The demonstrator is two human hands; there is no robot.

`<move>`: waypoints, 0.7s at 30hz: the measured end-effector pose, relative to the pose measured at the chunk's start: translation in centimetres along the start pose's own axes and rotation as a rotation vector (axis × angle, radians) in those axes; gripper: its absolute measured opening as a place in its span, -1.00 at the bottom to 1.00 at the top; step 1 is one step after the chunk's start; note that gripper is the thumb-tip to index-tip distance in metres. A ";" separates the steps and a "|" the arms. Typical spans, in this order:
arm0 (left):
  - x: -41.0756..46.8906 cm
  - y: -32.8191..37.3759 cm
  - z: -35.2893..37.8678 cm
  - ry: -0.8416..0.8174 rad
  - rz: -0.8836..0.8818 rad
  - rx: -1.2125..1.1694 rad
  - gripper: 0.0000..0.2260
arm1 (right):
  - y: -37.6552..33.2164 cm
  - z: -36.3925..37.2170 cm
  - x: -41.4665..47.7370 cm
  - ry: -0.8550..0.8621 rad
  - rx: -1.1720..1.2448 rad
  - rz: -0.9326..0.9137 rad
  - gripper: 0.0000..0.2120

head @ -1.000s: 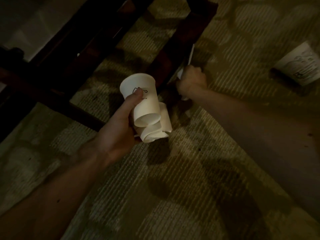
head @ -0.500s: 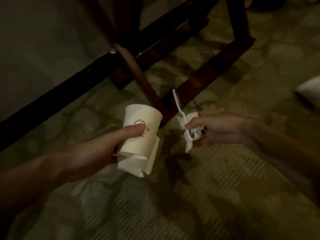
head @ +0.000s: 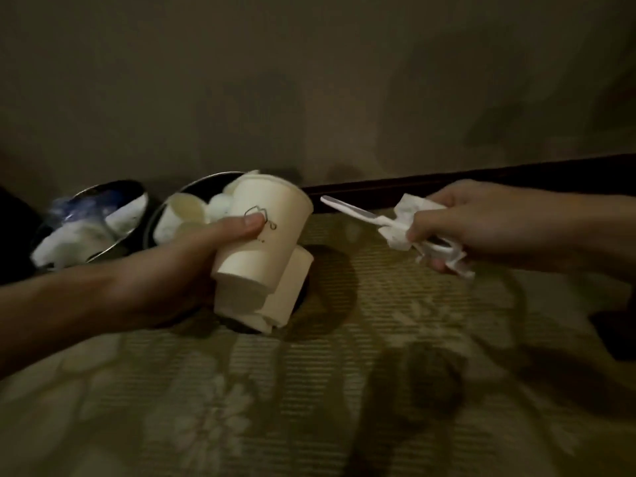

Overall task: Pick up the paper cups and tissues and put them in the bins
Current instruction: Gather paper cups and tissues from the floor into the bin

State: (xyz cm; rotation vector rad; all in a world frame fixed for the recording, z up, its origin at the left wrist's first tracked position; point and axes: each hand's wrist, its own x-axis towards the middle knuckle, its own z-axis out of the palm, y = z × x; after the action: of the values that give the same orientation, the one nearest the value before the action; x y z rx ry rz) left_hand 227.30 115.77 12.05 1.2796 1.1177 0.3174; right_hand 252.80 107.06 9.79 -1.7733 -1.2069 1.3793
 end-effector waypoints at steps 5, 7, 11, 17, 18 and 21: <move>0.6 0.6 -8.5 0.017 0.118 0.060 -0.50 | -7.4 3.9 3.9 0.051 -0.381 -0.141 -0.78; 1.3 1.2 -11.3 0.020 0.203 0.055 -0.51 | -9.6 5.2 5.6 0.087 -0.453 -0.177 -0.76; 2.7 2.3 -16.1 0.099 0.344 -0.051 -0.56 | -13.1 7.2 8.1 0.033 -0.566 -0.204 -0.69; 4.4 1.8 -19.3 0.110 0.328 -0.141 -0.52 | -16.1 10.5 11.3 -0.130 -0.697 -0.093 -0.66; 4.6 1.5 -19.5 0.103 0.326 -0.155 -0.53 | -16.4 11.2 12.0 -0.138 -0.756 -0.097 -0.66; 5.0 0.9 -20.2 0.078 0.330 -0.182 -0.54 | -17.1 13.3 14.0 -0.094 -0.953 -0.174 -0.70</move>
State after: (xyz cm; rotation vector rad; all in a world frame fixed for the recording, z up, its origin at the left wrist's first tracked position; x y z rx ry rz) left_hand 213.97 131.72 12.83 1.2953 0.9167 0.7053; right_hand 235.76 125.77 14.54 -2.1069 -2.2524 0.8161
